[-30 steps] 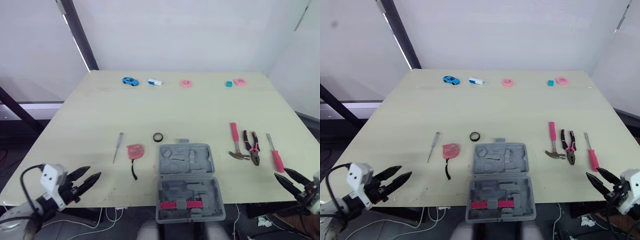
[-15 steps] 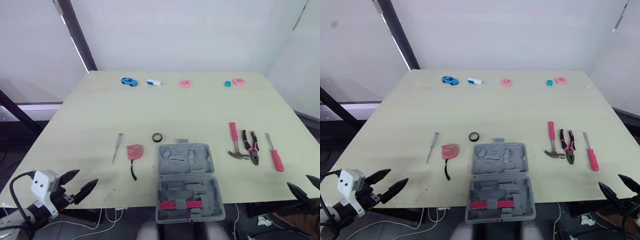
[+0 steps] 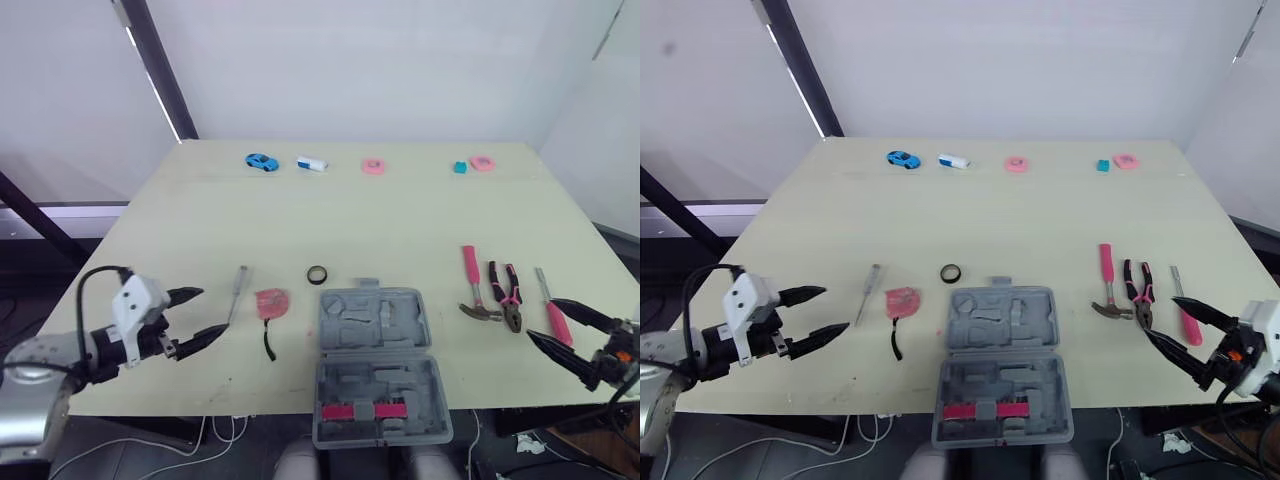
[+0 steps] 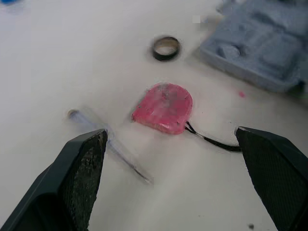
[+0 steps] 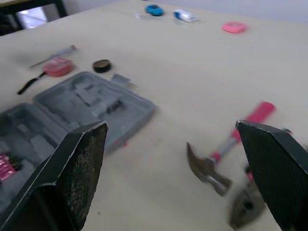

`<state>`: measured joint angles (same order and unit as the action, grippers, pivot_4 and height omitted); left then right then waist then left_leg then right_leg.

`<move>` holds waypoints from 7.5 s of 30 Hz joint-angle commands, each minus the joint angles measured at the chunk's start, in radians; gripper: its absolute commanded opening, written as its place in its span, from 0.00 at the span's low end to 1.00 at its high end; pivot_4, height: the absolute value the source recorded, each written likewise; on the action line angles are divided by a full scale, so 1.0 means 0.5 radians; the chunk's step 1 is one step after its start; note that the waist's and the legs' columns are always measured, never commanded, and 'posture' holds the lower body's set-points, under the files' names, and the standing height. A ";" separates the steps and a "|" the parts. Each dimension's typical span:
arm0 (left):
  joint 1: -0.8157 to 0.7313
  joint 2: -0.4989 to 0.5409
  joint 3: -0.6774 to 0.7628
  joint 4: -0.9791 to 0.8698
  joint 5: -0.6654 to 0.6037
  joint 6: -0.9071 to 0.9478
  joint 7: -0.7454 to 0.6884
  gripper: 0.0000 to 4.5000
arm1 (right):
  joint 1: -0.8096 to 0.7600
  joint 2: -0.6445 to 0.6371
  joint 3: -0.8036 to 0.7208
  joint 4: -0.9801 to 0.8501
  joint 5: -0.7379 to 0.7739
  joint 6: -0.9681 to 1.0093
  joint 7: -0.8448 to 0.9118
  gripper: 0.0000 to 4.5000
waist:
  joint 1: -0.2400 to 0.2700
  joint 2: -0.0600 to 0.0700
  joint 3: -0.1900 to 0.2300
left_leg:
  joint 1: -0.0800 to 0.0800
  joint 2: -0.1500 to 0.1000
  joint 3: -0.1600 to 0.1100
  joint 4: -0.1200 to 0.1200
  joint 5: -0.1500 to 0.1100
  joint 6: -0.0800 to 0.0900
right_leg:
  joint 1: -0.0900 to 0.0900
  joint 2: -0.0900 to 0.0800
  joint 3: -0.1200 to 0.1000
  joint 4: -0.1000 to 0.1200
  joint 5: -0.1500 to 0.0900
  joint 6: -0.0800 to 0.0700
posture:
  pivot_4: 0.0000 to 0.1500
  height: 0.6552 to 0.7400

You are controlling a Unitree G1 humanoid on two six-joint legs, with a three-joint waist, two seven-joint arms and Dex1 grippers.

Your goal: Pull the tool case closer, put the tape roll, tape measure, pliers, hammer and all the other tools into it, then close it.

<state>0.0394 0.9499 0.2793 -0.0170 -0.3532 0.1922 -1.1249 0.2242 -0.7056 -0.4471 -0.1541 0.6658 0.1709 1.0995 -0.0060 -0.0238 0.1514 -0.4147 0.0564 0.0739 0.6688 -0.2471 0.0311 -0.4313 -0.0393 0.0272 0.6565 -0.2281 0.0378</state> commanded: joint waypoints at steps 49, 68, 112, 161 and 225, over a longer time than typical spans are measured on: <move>-2.643 -1.183 -2.036 2.629 2.118 -1.358 -0.028 1.00 | -0.495 0.063 0.460 -0.056 -0.108 -0.024 0.124 1.00 | 0.036 -0.010 0.007 | -0.013 -0.003 -0.008 0.023 0.000 0.002 | 0.003 0.015 0.001 0.010 0.005 0.010 | 1.00 0.99; -2.685 -1.247 -2.045 2.690 2.255 -1.298 0.100 1.00 | -0.472 0.073 0.451 -0.082 -0.137 -0.033 0.080 1.00 | 0.039 -0.008 0.006 | -0.003 -0.003 -0.010 0.029 0.000 0.002 | 0.013 0.015 0.001 0.013 0.002 0.004 | 1.00 0.99; -2.842 -1.168 -1.748 2.639 1.981 -1.173 -0.395 0.04 | -0.485 0.072 0.470 0.016 -0.187 -0.172 0.260 1.00 | 0.036 -0.011 0.008 | -0.010 -0.003 -0.010 0.029 -0.001 0.003 | 0.009 0.015 0.000 0.011 0.005 0.010 | 1.00 0.99; -2.487 -1.138 -1.838 2.311 1.135 -0.583 -0.910 0.04 | -0.524 0.036 0.465 -0.051 -0.182 -0.068 0.245 1.00 | 0.031 -0.010 0.008 | -0.015 -0.003 -0.014 0.032 0.000 0.003 | 0.007 0.016 -0.002 0.012 0.006 0.011 | 1.00 0.99; -2.090 -0.938 -1.064 2.009 0.473 -0.680 -0.911 0.99 | -0.449 0.117 0.469 -0.091 -0.186 -0.163 0.093 1.00 | 0.033 -0.009 0.007 | -0.016 -0.002 -0.015 0.032 0.000 0.003 | 0.006 0.015 -0.003 0.013 0.006 0.011 | 1.00 0.99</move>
<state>-0.9974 0.4778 -0.2966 1.0268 -0.0844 -0.1216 -1.5633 -0.0004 -0.6471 -0.1912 -0.1683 0.5562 0.1046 1.1484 0.0104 -0.0285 0.1551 -0.4224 0.0551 0.0666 0.6849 -0.2473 0.0325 -0.4281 -0.0318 0.0256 0.6628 -0.2249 0.0433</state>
